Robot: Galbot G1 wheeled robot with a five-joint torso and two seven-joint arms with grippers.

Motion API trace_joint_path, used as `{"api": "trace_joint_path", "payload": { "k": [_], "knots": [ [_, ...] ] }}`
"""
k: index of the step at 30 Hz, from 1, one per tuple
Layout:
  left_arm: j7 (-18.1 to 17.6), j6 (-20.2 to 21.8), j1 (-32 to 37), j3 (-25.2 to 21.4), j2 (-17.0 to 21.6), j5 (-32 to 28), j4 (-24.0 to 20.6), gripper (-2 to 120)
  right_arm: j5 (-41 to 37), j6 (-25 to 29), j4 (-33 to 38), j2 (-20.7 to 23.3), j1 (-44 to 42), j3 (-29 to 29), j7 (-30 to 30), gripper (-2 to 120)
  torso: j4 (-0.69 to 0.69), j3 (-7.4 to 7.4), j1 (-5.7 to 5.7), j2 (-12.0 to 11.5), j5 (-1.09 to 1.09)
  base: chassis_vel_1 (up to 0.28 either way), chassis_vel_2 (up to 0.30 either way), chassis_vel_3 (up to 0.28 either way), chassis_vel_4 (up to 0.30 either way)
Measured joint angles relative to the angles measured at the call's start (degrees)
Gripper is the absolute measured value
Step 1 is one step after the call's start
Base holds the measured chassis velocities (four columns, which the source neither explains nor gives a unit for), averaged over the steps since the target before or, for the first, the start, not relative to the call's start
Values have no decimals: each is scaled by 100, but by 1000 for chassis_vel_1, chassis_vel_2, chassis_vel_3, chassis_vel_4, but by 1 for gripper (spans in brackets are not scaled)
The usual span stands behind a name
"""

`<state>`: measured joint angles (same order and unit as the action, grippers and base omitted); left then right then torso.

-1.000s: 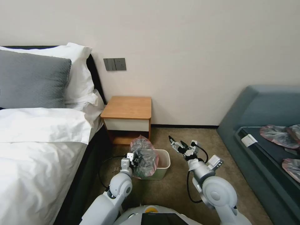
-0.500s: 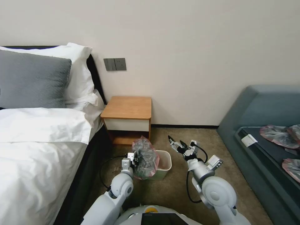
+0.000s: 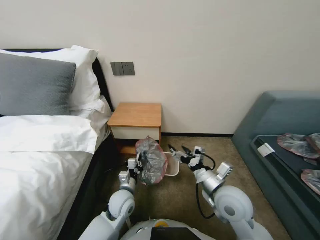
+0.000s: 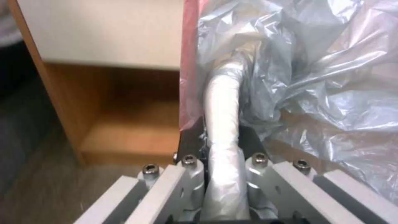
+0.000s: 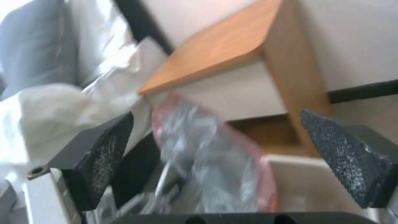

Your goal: Pick up the garbage bag from the table and place it over the trash can.

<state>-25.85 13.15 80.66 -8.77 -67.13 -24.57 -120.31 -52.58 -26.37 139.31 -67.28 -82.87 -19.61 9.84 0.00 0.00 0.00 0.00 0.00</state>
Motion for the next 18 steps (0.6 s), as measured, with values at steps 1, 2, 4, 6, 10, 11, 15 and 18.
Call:
{"api": "trace_joint_path", "payload": {
  "k": [1,2,4,6,10,11,15,18],
  "knots": [
    [0,0,0,0,0,0,0,5,0,0,0,0,0,0,0,100,0,0,0,0,0,0,0,0,0],
    [47,-57,32,-54,8,71,-42,5,0,-25,-22,58,43,95,-8,100,1,0,0,0,0,0,0,0,0],
    [126,-144,83,-146,26,178,-125,5,7,-72,-93,156,116,277,-7,100,1,0,0,0,0,0,0,0,0],
    [159,-179,101,-185,34,214,-168,5,9,-88,-125,195,147,367,3,100,0,0,0,0,0,0,0,0,0],
    [229,-259,146,-275,58,258,-245,5,56,-101,-280,241,275,557,39,100,0,0,0,0,0,0,0,0,0],
    [244,-277,154,-285,64,261,-257,5,57,-101,-317,239,308,587,47,100,0,0,0,0,0,0,0,0,0],
    [280,-318,155,-282,83,263,-285,5,50,-100,-425,198,388,640,95,100,1,0,0,0,1,0,0,0,0],
    [332,-371,157,-245,130,263,-349,5,-28,-94,-620,86,517,717,202,100,-2,0,0,0,0,0,0,0,0]
  ]
}}
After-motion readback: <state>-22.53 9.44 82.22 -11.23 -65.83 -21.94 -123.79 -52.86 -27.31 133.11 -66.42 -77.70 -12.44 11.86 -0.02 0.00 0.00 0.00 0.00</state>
